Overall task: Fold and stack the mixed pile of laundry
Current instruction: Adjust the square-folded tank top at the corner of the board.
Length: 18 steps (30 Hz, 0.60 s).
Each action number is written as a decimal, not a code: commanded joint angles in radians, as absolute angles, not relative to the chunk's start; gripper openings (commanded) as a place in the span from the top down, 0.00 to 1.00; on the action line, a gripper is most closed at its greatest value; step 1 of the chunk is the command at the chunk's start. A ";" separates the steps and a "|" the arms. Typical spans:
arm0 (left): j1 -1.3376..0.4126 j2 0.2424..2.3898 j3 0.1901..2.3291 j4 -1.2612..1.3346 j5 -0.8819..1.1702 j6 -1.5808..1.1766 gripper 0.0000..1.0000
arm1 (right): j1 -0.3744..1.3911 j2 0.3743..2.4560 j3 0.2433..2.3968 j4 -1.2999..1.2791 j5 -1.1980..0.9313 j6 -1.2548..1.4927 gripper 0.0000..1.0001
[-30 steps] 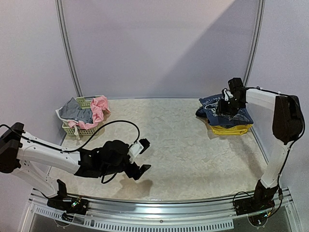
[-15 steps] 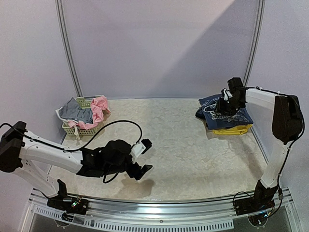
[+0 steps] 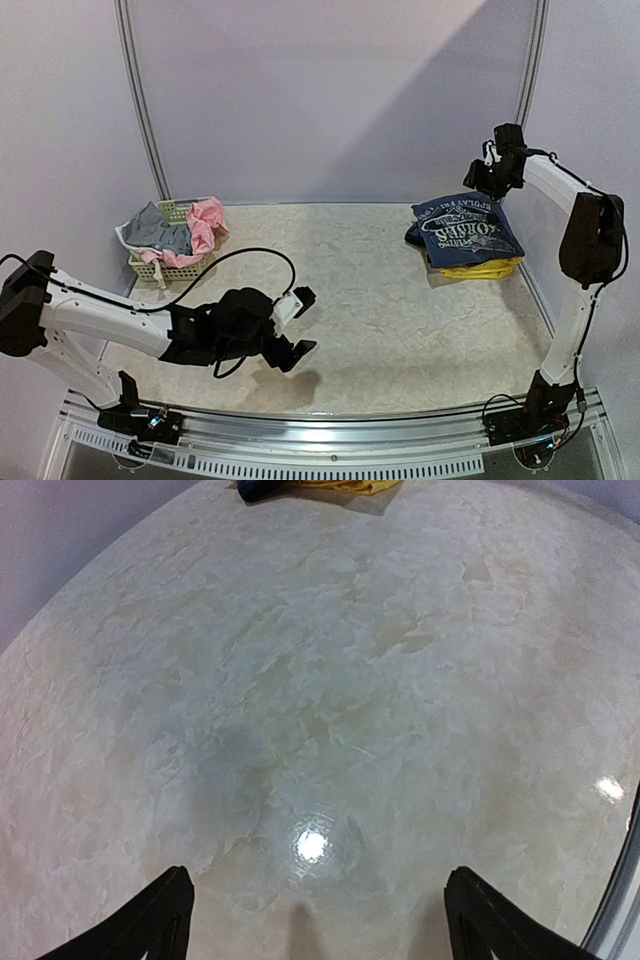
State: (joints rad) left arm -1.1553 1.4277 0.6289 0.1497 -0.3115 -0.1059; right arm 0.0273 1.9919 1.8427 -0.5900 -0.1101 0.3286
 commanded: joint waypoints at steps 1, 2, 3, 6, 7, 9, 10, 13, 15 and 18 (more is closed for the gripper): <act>-1.140 1.452 0.664 0.129 -0.315 -0.111 0.11 | -0.028 2.153 1.969 -0.623 -0.084 0.345 0.53; -1.140 1.455 0.667 0.127 -0.314 -0.112 0.11 | -0.039 2.187 2.002 -0.625 -0.093 0.355 0.54; -1.140 1.458 0.669 0.125 -0.314 -0.112 0.11 | -0.046 2.211 2.038 -0.631 -0.100 0.360 0.55; -1.140 1.466 0.678 0.119 -0.315 -0.115 0.11 | -0.065 2.307 2.133 -0.640 -0.100 0.373 0.56; -1.140 1.468 0.681 0.117 -0.316 -0.115 0.11 | -0.072 2.338 2.155 -0.638 -0.092 0.376 0.56; -1.138 1.471 0.684 0.117 -0.320 -0.117 0.11 | -0.085 2.376 2.189 -0.616 -0.084 0.389 0.56; -1.138 1.471 0.685 0.117 -0.320 -0.117 0.11 | -0.093 2.400 2.204 -0.604 -0.091 0.397 0.56; -1.138 1.474 0.694 0.111 -0.321 -0.116 0.11 | -0.105 2.452 2.262 -0.598 -0.105 0.413 0.56; -1.138 1.477 0.701 0.106 -0.322 -0.113 0.11 | -0.110 2.499 2.301 -0.605 -0.104 0.418 0.56; -1.137 1.485 0.707 0.103 -0.323 -0.110 0.11 | -0.119 2.538 2.323 -0.606 -0.099 0.427 0.55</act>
